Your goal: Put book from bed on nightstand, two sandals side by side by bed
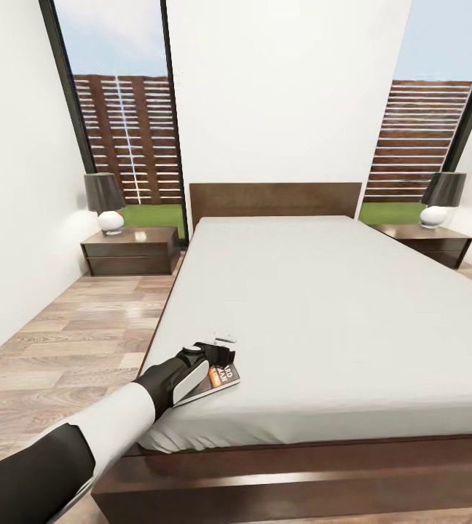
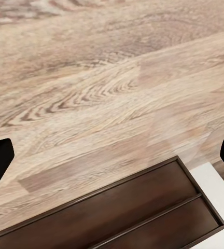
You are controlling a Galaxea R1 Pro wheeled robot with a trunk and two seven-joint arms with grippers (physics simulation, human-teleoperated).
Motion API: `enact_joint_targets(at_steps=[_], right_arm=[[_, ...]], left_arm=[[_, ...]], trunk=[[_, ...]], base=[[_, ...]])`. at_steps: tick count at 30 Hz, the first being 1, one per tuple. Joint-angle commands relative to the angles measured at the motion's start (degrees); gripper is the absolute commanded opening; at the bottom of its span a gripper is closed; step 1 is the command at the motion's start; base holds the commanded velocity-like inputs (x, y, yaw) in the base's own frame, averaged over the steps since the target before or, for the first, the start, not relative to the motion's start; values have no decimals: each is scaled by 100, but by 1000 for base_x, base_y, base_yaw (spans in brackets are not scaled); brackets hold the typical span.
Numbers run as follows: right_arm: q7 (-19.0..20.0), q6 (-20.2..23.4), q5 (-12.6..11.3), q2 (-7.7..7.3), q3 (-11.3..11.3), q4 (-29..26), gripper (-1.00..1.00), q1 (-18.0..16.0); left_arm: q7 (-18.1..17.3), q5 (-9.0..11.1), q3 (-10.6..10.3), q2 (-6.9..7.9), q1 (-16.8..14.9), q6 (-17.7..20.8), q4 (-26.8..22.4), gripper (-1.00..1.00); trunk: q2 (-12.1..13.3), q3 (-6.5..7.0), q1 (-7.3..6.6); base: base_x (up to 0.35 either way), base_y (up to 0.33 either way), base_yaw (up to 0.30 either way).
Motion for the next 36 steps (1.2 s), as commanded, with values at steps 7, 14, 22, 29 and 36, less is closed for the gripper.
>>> enact_joint_targets(at_steps=[7, 14, 22, 29, 36], right_arm=[[-2, -47, -3, -1, -38, 12, 100, -3], [0, -48, 2, 5, -32, 12, 100, -3], [-6, -45, 4, 1, -30, 12, 100, -3], [-10, -43, 5, -5, -39, 12, 100, -3], [-11, -41, 5, -10, -45, 12, 100, -3]], left_arm=[[44, 131, -51, 6, 10, 6, 91, 100], [44, 131, -51, 6, 8, 2, 91, 100], [44, 131, -51, 6, 8, 2, 91, 100], [44, 131, -51, 6, 9, 5, 93, 100], [44, 131, -51, 6, 9, 5, 91, 100]], trunk=[[-1, -6, 0], [-1, -6, 0], [-1, -6, 0], [-1, -6, 0], [-1, -6, 0]], base=[[0, 0, 0], [0, 0, 0], [0, 0, 0], [0, 0, 0], [0, 0, 0]])
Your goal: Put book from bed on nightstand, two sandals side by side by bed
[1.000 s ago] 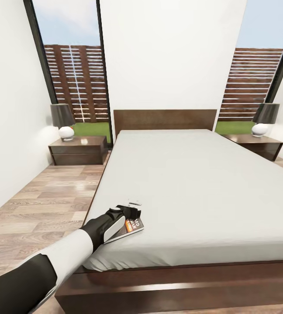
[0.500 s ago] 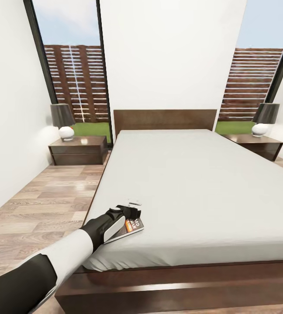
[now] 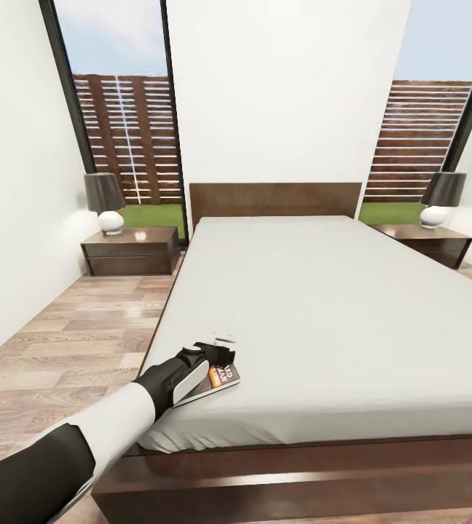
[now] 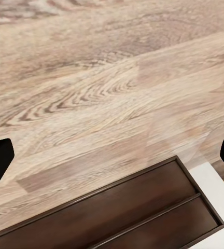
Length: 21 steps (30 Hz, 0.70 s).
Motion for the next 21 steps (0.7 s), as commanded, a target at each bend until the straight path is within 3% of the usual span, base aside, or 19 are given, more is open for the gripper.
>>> enact_joint_targets(at_steps=[1, 21], right_arm=[[-2, -46, -1, 0, -38, 12, 100, -3], [-3, -45, -1, -21, -40, 12, 100, -3]], left_arm=[[45, 129, -46, 6, 10, 5, 92, 100], [45, 129, -46, 6, 9, 4, 91, 100]], trunk=[[-1, -6, 0], [-1, -6, 0]], base=[[0, 0, 0], [0, 0, 0]])
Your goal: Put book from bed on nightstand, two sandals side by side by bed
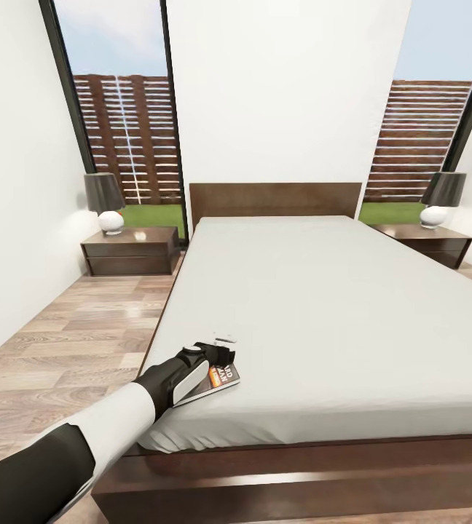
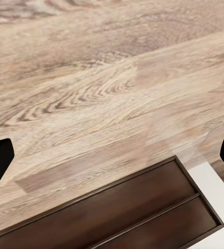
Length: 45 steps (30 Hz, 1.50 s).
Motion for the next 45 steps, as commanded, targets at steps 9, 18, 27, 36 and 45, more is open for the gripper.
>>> enact_joint_targets(at_steps=[9, 18, 27, 36, 45], right_arm=[[26, 40, 53, -64, 32, -37, 100, -69], [24, 39, 53, -147, 142, -47, 100, -221], [24, 39, 53, -147, 142, -47, 100, -221], [24, 39, 53, -147, 142, -47, 100, -221], [24, 39, 53, -147, 142, -47, 100, -221]], left_arm=[[115, 57, -71, 70, -72, -60, 56, 100], [404, 58, -71, 303, -367, -348, 115, 100], [491, 58, -71, 303, -413, -412, 115, 100], [491, 58, -71, 303, -413, -412, 115, 100], [491, 58, -71, 303, -413, -412, 115, 100]], trunk=[[0, -4, -1], [0, -4, -1], [0, -4, -1], [0, -4, -1], [0, -4, -1]], base=[[0, 0, 0], [0, 0, 0], [0, 0, 0], [0, 0, 0], [0, 0, 0]])
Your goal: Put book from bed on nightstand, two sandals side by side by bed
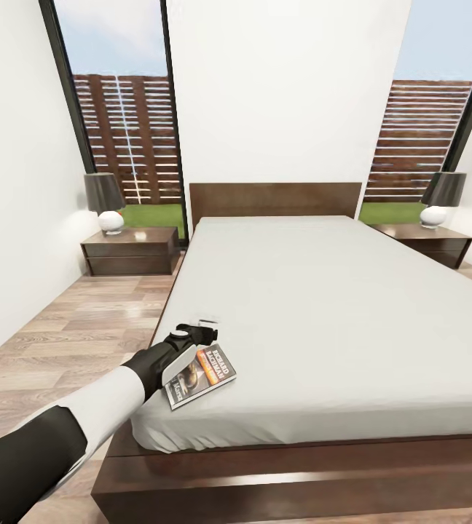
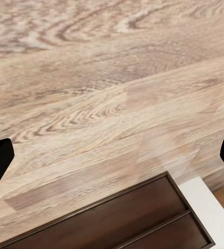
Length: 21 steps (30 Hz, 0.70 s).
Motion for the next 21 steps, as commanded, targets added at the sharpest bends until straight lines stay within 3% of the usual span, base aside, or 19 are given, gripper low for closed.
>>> enact_joint_targets(at_steps=[1, 21], right_arm=[[-3, -46, 4, 0, -42, 11, 100, -3], [-11, -44, 28, -16, -141, 16, 100, -215]], left_arm=[[49, 49, -48, 5, -7, 11, -11, 100], [-394, -23, -24, -106, 417, 337, -165, 100]], trunk=[[-2, -4, -1], [-2, -4, -1]], base=[[0, 0, 0], [0, 0, 0]])
